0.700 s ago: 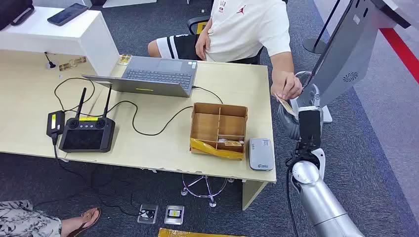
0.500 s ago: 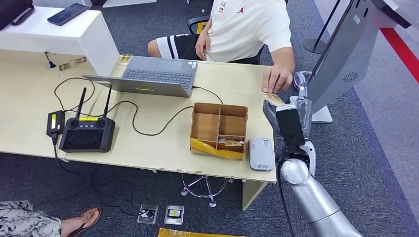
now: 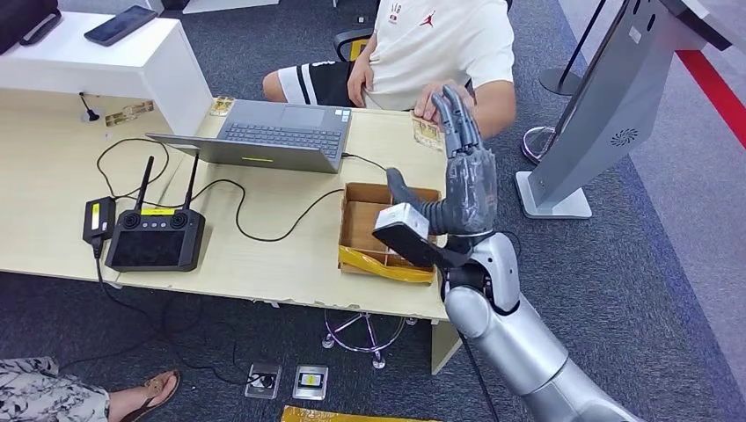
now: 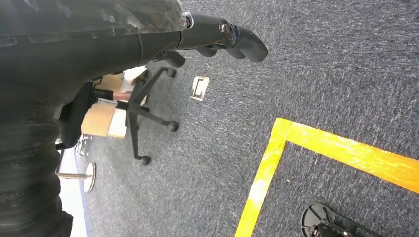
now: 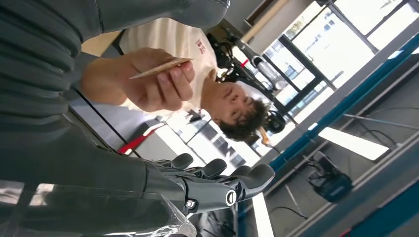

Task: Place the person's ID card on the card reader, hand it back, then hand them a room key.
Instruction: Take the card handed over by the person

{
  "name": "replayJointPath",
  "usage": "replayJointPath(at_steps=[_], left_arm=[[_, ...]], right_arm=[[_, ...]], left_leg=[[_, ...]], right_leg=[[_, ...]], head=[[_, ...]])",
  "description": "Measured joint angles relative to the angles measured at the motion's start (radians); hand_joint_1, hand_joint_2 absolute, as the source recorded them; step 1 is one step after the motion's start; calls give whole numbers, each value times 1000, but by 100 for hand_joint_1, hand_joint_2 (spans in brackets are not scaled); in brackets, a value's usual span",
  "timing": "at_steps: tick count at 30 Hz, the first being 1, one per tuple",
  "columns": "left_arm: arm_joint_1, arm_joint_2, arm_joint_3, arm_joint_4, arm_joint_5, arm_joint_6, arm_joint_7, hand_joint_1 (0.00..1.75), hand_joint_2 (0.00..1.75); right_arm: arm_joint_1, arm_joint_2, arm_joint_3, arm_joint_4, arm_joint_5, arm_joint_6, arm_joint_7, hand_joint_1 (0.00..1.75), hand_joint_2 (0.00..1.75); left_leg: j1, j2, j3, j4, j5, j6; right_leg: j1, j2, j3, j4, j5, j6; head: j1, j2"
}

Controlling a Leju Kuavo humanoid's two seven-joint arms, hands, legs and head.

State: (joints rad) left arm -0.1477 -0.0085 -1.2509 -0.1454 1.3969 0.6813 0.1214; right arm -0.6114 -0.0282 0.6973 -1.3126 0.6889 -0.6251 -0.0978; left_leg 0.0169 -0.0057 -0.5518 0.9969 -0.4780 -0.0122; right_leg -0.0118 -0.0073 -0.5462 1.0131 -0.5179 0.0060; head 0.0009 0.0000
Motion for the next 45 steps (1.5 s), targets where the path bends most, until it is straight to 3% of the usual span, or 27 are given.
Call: replayJointPath(at_steps=[10, 18, 28, 36, 45], left_arm=[[-4, -4, 0, 6, -18, 1, 26, 0, 175], [-8, -8, 0, 13, -50, 2, 45, 0, 175], [-11, -18, 0, 31, -80, 3, 75, 0, 175], [-11, -24, 0, 41, -97, 3, 80, 0, 175], [-11, -27, 0, 50, -118, 3, 86, 0, 175]], right_arm=[[-61, 62, 127, -43, 341, 5, 106, 0, 175], [-123, 105, 210, -21, 543, 104, 214, 0, 175], [-169, 142, 240, 125, 456, 220, 253, 0, 175], [-196, 160, 244, 247, 369, 194, 246, 0, 175], [-199, 153, 243, 294, 371, 160, 281, 0, 175]], left_leg=[[0, 0, 0, 0, 0, 0], [0, 0, 0, 0, 0, 0], [0, 0, 0, 0, 0, 0], [0, 0, 0, 0, 0, 0], [0, 1, 0, 0, 0, 0]], right_leg=[[0, 0, 0, 0, 0, 0], [0, 1, 0, 0, 0, 0], [0, 1, -1, 0, 0, 0], [0, 2, -1, 0, 0, 0], [0, 2, -2, 0, 0, 0]], head=[[0, 0], [0, 0], [0, 0], [0, 0], [0, 0]])
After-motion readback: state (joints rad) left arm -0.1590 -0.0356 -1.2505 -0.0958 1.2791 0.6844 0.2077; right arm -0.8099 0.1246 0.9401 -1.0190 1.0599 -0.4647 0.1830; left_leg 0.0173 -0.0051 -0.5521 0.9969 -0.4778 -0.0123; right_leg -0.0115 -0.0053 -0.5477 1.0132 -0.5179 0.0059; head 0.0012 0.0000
